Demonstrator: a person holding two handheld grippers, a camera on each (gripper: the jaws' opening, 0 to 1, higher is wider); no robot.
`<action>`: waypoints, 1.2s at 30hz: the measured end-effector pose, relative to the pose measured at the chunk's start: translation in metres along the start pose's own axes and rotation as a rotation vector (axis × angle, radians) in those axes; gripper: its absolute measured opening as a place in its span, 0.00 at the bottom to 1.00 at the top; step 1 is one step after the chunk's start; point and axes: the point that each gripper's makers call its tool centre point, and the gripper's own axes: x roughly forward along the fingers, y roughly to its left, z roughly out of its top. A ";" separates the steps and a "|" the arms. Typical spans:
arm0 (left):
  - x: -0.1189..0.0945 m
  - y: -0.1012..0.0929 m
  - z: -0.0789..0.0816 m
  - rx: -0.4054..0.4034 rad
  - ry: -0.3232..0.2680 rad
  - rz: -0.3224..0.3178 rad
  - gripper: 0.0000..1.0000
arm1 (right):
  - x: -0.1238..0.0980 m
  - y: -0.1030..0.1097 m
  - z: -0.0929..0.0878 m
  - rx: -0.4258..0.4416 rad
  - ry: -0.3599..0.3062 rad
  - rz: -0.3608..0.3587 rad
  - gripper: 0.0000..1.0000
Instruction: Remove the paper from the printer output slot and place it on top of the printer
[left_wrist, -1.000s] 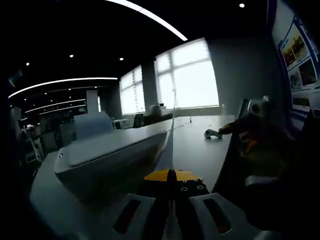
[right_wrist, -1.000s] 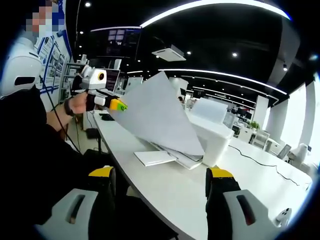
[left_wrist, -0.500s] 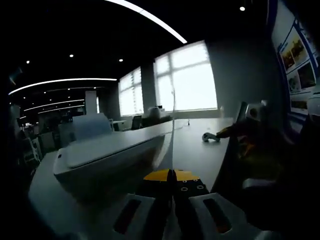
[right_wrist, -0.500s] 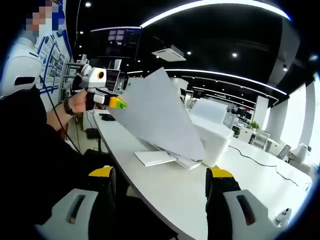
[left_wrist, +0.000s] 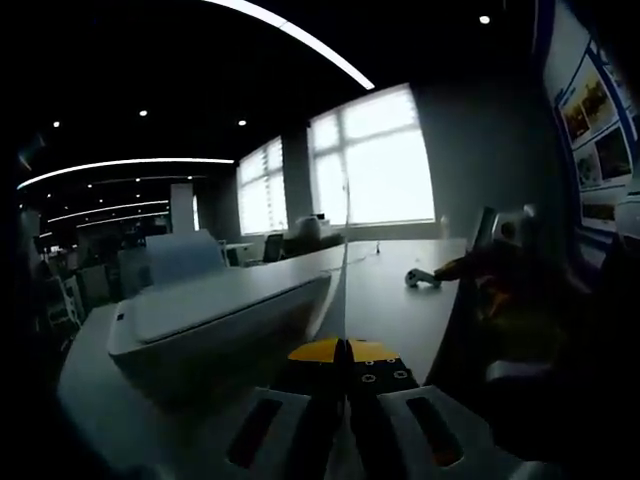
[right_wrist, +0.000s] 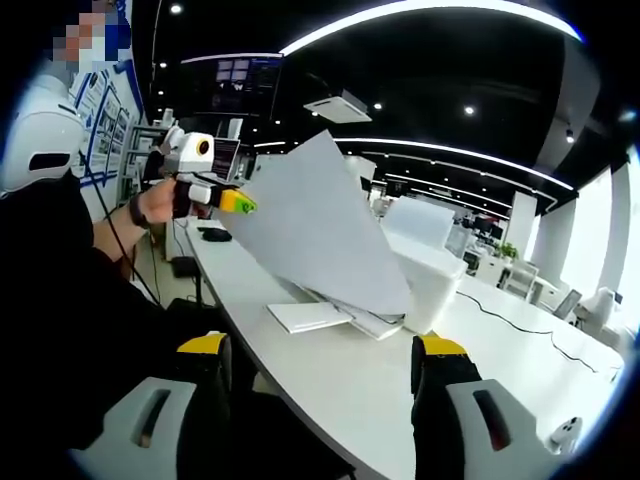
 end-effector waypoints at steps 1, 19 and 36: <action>0.000 0.001 0.000 -0.001 0.000 0.001 0.05 | 0.000 0.000 0.000 0.001 -0.001 0.000 0.68; 0.001 0.005 0.001 -0.005 -0.002 0.009 0.05 | 0.000 -0.001 -0.002 0.002 0.002 0.001 0.69; 0.003 0.006 0.008 -0.008 -0.003 0.001 0.05 | 0.000 -0.001 -0.003 0.003 0.005 -0.002 0.70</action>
